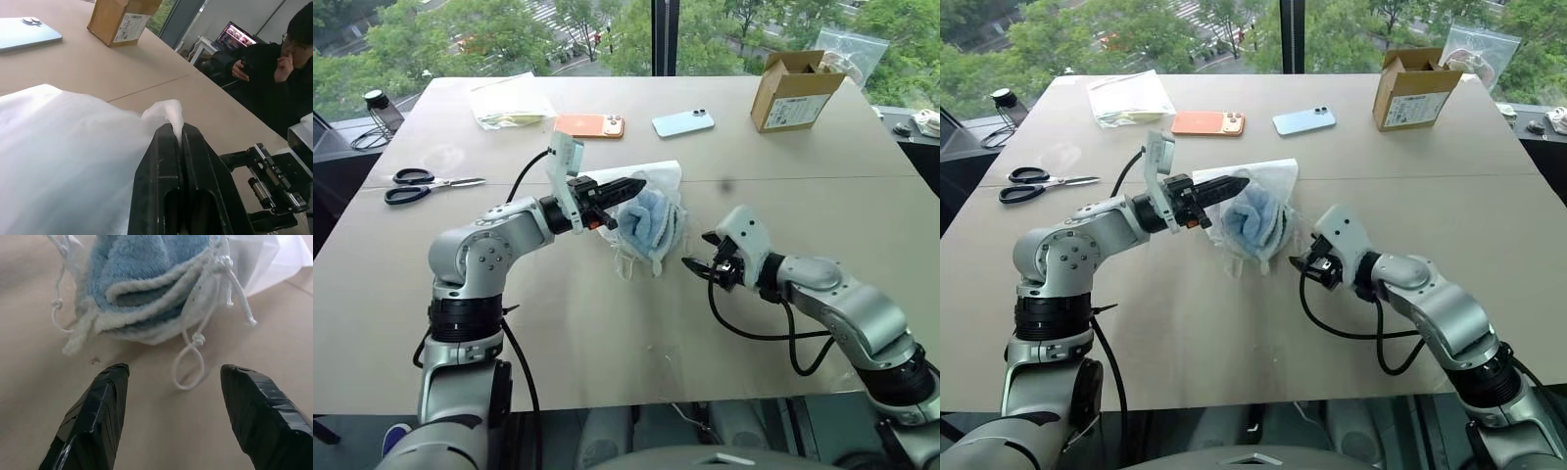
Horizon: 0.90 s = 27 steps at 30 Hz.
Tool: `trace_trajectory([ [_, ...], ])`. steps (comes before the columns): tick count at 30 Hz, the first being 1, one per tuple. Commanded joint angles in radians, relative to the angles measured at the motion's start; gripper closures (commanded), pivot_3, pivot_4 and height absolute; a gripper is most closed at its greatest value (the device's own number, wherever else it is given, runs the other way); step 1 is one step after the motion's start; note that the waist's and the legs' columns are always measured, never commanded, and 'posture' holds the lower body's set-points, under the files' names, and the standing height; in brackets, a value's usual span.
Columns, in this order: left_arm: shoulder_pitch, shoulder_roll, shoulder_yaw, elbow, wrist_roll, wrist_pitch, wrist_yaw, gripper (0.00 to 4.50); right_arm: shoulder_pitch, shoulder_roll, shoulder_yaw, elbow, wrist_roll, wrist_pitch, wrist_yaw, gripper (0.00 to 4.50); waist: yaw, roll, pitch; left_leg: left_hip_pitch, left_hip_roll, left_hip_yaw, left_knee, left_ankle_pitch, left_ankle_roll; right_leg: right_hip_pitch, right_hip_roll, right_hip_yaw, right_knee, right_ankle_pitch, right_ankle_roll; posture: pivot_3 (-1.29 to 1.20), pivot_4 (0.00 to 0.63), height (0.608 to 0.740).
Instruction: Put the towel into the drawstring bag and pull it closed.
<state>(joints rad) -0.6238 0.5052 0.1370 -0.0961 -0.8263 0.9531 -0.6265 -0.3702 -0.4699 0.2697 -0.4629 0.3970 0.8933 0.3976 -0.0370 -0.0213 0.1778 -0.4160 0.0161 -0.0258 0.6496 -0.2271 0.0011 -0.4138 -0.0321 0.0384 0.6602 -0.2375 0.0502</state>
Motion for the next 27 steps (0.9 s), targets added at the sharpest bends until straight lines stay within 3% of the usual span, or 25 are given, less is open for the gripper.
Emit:
trace_trajectory([
  [1, -0.02, 0.002, 0.0, -0.016, 0.007, -0.025, -0.021, 4.5, -0.027, 0.085, -0.019, 0.066, -0.028, -0.004, -0.059, 1.32, -0.001, 0.0, 0.0, 0.0, 0.0, 0.0, 0.0, 0.0, 0.0, 0.0, 0.0, 0.0, 0.0, 0.0, 0.0, 0.0, 0.15, 0.74],
  [6, -0.021, -0.001, -0.001, -0.017, 0.024, -0.032, -0.028, 4.5, -0.027, 0.144, 0.003, 0.151, -0.093, -0.033, -0.089, 1.32, 0.002, 0.0, 0.0, 0.0, 0.0, 0.0, 0.0, 0.0, 0.0, 0.0, 0.0, 0.0, 0.0, 0.0, 0.0, 0.0, 0.15, 0.74],
  [10, -0.017, -0.002, -0.002, -0.021, 0.033, -0.037, -0.03, 4.5, -0.037, 0.174, 0.004, 0.21, -0.154, -0.078, -0.113, 2.59, 0.001, 0.0, 0.0, 0.0, -0.001, 0.0, 0.0, 0.0, 0.0, 0.0, -0.001, 0.0, 0.0, 0.0, 0.0, 0.0, 0.15, 0.74],
  [14, -0.012, -0.002, -0.004, -0.022, 0.045, -0.044, -0.037, 4.5, -0.029, 0.181, -0.024, 0.196, -0.164, -0.082, -0.109, 4.33, -0.002, 0.0, 0.0, 0.0, 0.0, 0.0, 0.0, 0.0, 0.0, 0.0, 0.0, 0.0, 0.001, 0.0, 0.0, 0.0, 0.15, 0.74],
  [21, -0.01, 0.054, -0.023, 0.049, 0.107, -0.095, -0.123, 4.5, 0.007, 0.186, -0.104, 0.079, -0.113, -0.052, -0.09, 4.42, -0.001, 0.0, 0.0, 0.0, 0.0, 0.0, 0.0, 0.0, 0.0, 0.0, -0.001, 0.0, 0.001, 0.0, 0.0, 0.0, 0.15, 0.74],
  [25, 0.048, 0.177, -0.021, 0.058, 0.103, -0.101, -0.291, 3.33, 0.018, 0.19, -0.123, -0.002, -0.07, -0.008, -0.076, 4.5, -0.008, 0.0, 0.0, 0.0, 0.0, 0.0, 0.0, 0.0, 0.0, 0.0, 0.001, 0.0, 0.001, 0.0, 0.0, 0.0, 0.15, 0.74],
  [27, 0.085, 0.236, 0.037, 0.066, 0.077, -0.072, -0.316, 2.42, 0.014, 0.191, -0.12, -0.025, -0.059, 0.006, -0.073, 4.5, -0.009, 0.0, 0.0, 0.001, 0.001, 0.0, -0.001, 0.0, 0.0, -0.001, 0.001, 0.001, 0.001, 0.0, 0.0, 0.0, 0.15, 0.74],
])
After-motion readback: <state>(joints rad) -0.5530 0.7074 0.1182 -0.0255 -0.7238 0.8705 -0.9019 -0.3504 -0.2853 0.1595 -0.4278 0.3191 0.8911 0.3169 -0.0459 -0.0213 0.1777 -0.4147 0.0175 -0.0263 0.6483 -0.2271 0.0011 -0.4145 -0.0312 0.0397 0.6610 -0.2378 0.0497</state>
